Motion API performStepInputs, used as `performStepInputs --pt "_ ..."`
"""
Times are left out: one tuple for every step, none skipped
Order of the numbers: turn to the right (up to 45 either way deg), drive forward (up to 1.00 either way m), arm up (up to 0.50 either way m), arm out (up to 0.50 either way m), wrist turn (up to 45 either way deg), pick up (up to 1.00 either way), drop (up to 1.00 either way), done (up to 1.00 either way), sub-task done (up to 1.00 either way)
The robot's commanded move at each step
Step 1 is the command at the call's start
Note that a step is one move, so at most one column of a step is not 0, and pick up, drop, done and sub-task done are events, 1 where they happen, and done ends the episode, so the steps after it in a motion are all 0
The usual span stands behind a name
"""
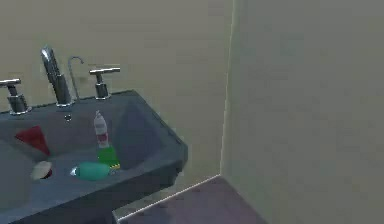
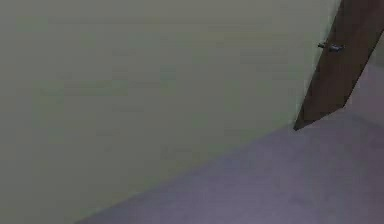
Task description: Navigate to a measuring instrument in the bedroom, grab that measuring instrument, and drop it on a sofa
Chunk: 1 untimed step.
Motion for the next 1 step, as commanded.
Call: performStepInputs --pt "45.0 0.00 0.00 0.00 0.0 0.00 0.00 0.00 0.00"
